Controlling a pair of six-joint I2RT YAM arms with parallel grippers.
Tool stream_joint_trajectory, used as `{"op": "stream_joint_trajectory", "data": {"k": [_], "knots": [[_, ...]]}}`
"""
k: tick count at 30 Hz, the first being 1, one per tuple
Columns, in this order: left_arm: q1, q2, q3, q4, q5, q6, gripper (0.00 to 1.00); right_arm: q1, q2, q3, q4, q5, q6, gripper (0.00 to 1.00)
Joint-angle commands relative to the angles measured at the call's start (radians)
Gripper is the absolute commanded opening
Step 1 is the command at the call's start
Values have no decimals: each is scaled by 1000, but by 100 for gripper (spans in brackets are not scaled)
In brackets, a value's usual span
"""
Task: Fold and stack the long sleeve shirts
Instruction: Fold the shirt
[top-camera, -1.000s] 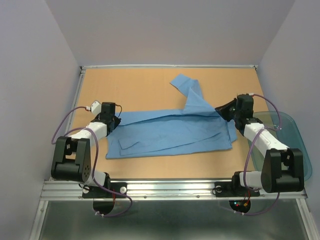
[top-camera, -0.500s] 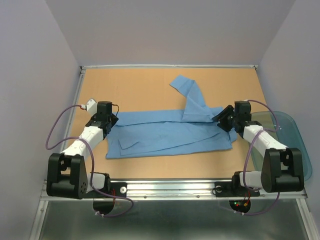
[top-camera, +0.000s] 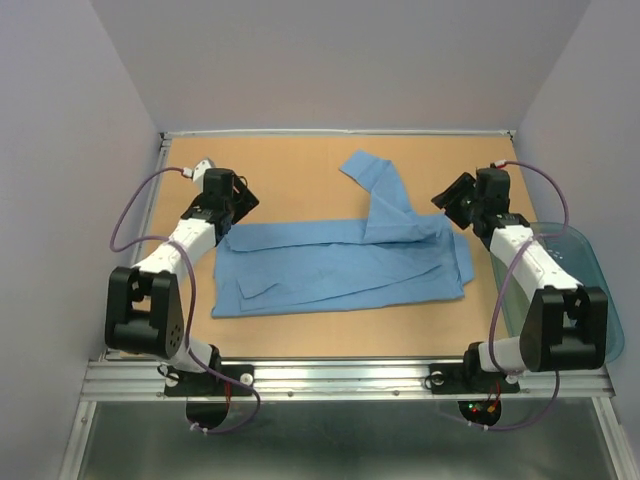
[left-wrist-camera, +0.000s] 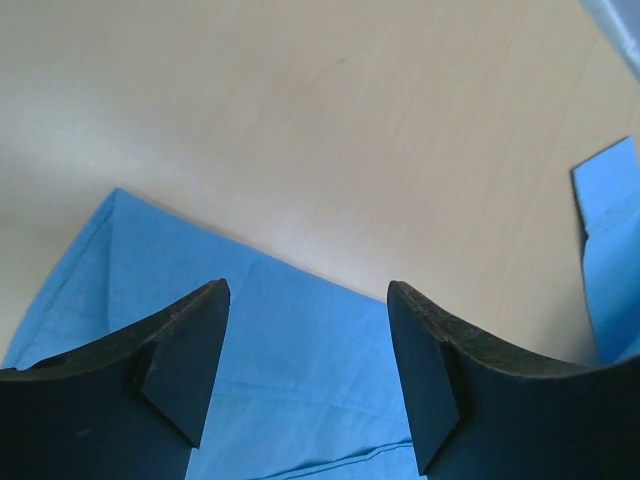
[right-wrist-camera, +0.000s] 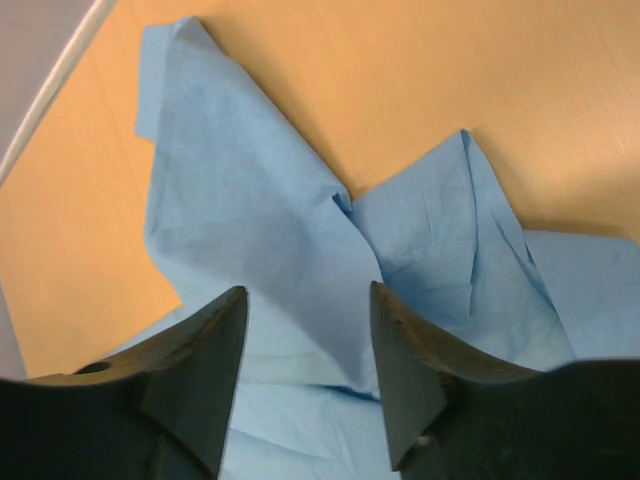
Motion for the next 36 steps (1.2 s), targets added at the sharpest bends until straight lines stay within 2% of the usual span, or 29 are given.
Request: {"op": "stream_joint_trajectory", "data": {"k": [1, 5, 10, 16, 20, 22, 25, 27, 32, 34, 36], "knots": [[-3, 118, 3, 22, 70, 3, 74, -8, 96, 5, 108, 38, 48, 53], [0, 214, -23, 30, 77, -45, 71, -38, 216, -35, 262, -8, 86, 47], [20, 280, -46, 30, 86, -85, 70, -43, 319, -95, 348, -12, 120, 47], [64, 256, -67, -4, 50, -82, 70, -65, 310, -141, 372, 38, 59, 49], [98, 210, -84, -47, 38, -53, 70, -71, 253, -87, 329, 55, -41, 55], [99, 169, -83, -52, 26, -27, 70, -71, 239, -46, 320, -14, -128, 60], [99, 112, -66, -53, 55, 39, 78, -71, 255, 65, 322, -159, -232, 64], [95, 72, -54, -53, 87, 98, 81, -71, 308, 149, 320, -275, -274, 65], [83, -25, -55, -62, 139, 194, 86, -65, 448, 293, 334, -434, -338, 65], [83, -86, -73, -66, 185, 230, 97, -58, 512, 362, 331, -495, -377, 64], [83, -158, -93, -66, 193, 237, 99, -54, 554, 402, 331, -538, -397, 64]]}}
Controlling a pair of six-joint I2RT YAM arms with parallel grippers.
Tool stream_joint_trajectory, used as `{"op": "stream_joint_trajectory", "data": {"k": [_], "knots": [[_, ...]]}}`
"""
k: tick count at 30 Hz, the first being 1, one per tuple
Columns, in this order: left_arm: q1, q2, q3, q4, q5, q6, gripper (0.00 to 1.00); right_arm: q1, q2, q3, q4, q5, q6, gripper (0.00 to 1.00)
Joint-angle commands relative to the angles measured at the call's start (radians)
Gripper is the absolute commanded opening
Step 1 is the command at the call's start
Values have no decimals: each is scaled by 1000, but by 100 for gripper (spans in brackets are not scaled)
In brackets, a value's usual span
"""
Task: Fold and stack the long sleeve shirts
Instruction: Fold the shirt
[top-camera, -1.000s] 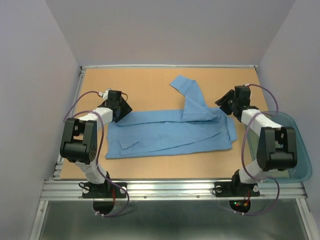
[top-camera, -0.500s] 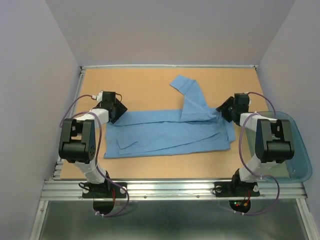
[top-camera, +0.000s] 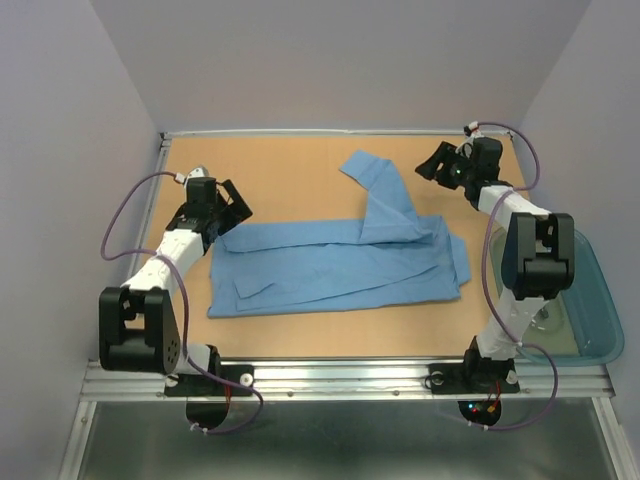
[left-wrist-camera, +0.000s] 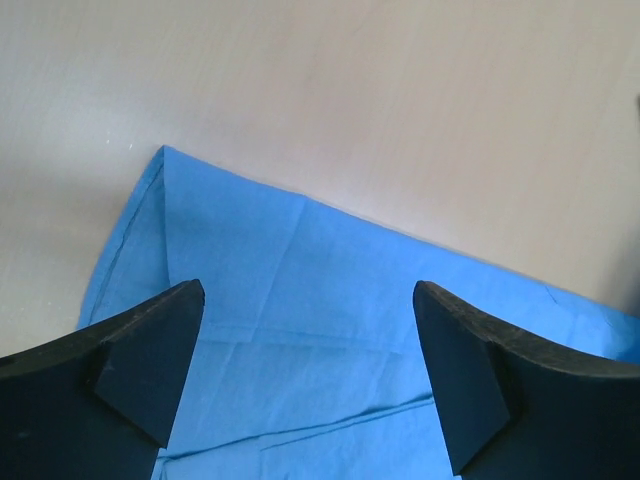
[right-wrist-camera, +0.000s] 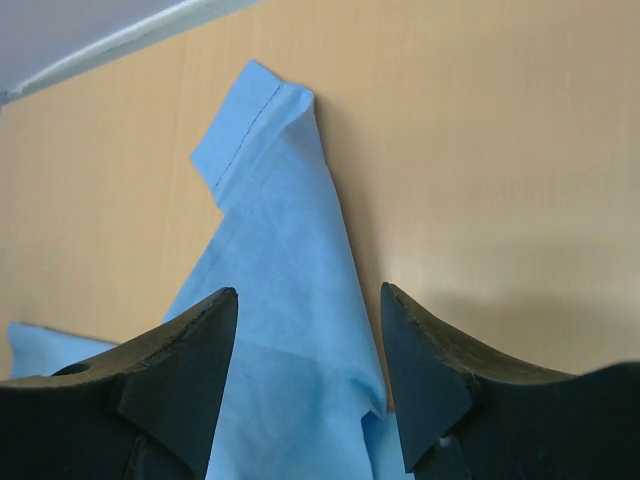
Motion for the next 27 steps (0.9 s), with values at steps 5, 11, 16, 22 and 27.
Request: {"op": "stream_joint_trajectory", "data": {"k": [5, 11, 16, 22, 27], "knots": [[-3, -263, -114, -2, 24, 64, 99, 28, 179, 181, 7, -212, -128, 64], [-3, -387, -177, -4, 29, 47, 99, 49, 279, 219, 1, -244, -145, 62], [-3, -441, -180, -27, -21, 49, 99, 49, 361, 242, -1, -248, -156, 56], [-3, -447, -184, -34, -19, 41, 99, 48, 342, 254, -8, -200, -183, 15], [-3, -464, -189, -25, -25, 43, 99, 69, 207, 241, -59, -208, -209, 1]]}}
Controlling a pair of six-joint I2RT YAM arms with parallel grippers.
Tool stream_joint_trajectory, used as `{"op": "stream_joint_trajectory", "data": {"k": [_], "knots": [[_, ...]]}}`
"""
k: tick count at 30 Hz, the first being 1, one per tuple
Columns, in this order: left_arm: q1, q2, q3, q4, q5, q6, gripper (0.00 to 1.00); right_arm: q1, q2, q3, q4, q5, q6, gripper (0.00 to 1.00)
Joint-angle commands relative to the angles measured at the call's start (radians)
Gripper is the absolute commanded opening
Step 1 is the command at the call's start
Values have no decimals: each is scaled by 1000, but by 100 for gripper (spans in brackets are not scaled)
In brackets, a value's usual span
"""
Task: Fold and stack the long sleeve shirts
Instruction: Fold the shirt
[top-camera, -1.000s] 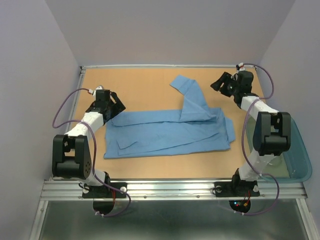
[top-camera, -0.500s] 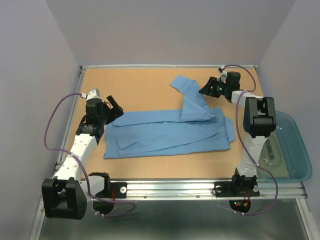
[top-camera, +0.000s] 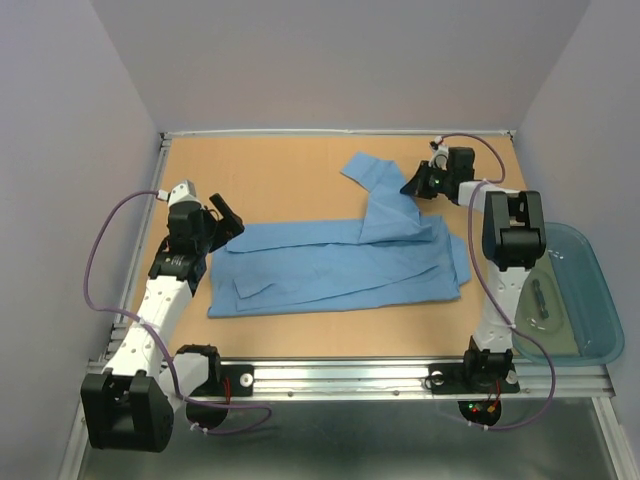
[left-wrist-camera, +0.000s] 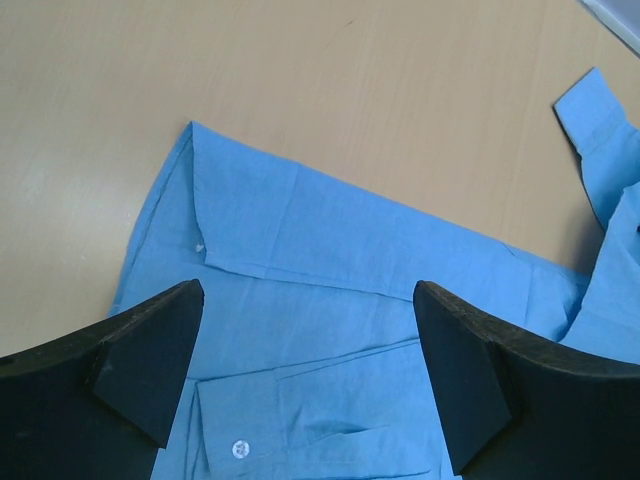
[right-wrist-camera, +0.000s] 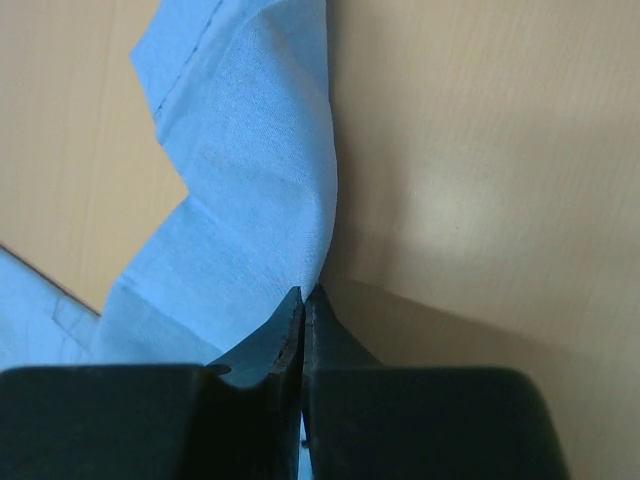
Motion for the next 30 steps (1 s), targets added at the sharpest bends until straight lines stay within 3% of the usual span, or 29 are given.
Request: {"op": "stream_joint_trajectory", "data": {"k": [1, 6, 15, 21, 22, 24, 25, 28, 30], "knots": [[-3, -36, -3, 18, -22, 7, 99, 27, -182, 29, -18, 6, -46, 1], [-3, -40, 12, 1, -36, 13, 99, 101, -422, -115, -49, 44, -35, 1], [-3, -56, -6, -19, 43, -2, 99, 400, -711, -491, -87, 202, 9, 5], [-6, -120, -38, -24, 107, -27, 99, 526, -852, -729, -168, 197, 81, 29], [-6, -128, -47, -25, 122, -30, 99, 529, -885, -741, -191, 200, 93, 37], [-7, -146, -60, -27, 134, -36, 99, 529, -982, -744, -289, 223, 90, 47], [-9, -161, -70, -27, 137, -37, 99, 529, -1015, -732, -323, 246, 84, 57], [-10, -180, -89, -28, 150, -43, 99, 527, -1116, -672, -420, 369, 96, 69], [-12, -181, -106, -28, 156, -43, 99, 518, -1133, -642, -445, 501, 124, 70]]}}
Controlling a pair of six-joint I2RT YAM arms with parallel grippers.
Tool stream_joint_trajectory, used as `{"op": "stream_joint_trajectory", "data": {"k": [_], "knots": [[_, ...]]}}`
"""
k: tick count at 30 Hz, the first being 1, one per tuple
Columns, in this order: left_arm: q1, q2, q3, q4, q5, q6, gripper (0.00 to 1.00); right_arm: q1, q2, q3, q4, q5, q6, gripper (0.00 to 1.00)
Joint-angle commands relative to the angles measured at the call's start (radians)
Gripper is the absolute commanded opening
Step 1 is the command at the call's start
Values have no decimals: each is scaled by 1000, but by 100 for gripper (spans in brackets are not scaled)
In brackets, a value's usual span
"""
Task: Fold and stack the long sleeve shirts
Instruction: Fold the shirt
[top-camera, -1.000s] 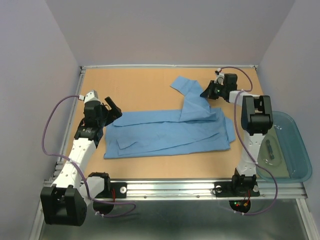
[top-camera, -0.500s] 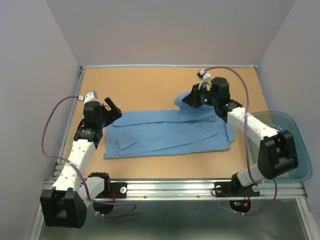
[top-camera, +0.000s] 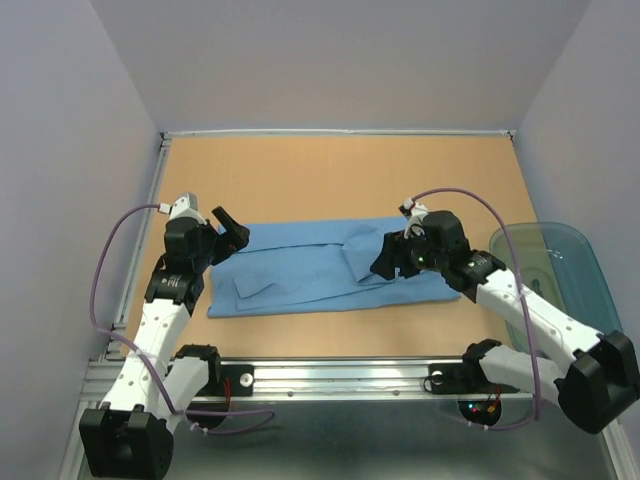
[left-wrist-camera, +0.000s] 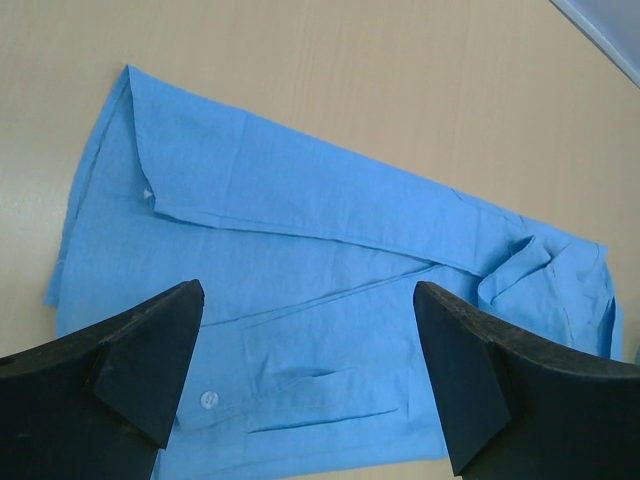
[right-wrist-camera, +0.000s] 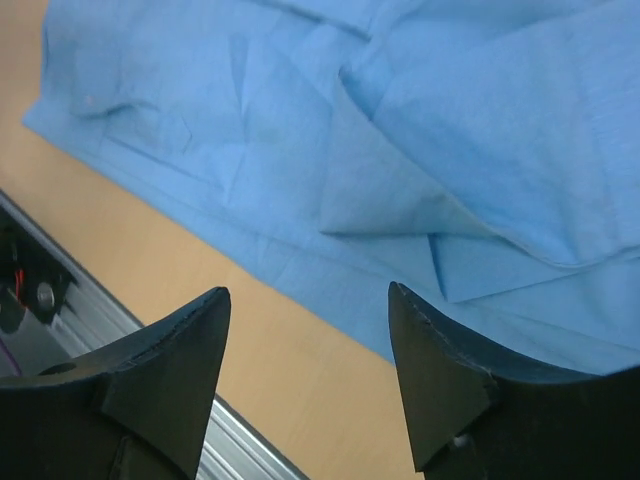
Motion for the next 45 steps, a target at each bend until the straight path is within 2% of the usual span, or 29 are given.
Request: {"op": "stream_joint_trajectory", "data": {"k": [1, 4, 7, 10, 15, 31, 45], "knots": [[-8, -19, -33, 13, 37, -4, 99, -21, -29, 105, -77, 268, 63, 70], [-8, -22, -27, 7, 37, 6, 99, -154, 49, 120, -79, 307, 156, 67], [-8, -27, -15, -19, 20, 25, 99, -264, 121, 116, -57, 259, 277, 61], [-8, -27, -16, -27, 12, 31, 99, -298, 152, 103, 10, 270, 337, 53], [-8, -25, -41, -8, 35, 8, 99, -386, 234, 60, 106, 258, 408, 46], [-9, -2, -50, -2, 32, 5, 99, -410, 341, -39, 303, 221, 434, 43], [-9, 1, -55, -2, 34, 0, 99, -417, 355, -26, 328, 213, 414, 38]]}}
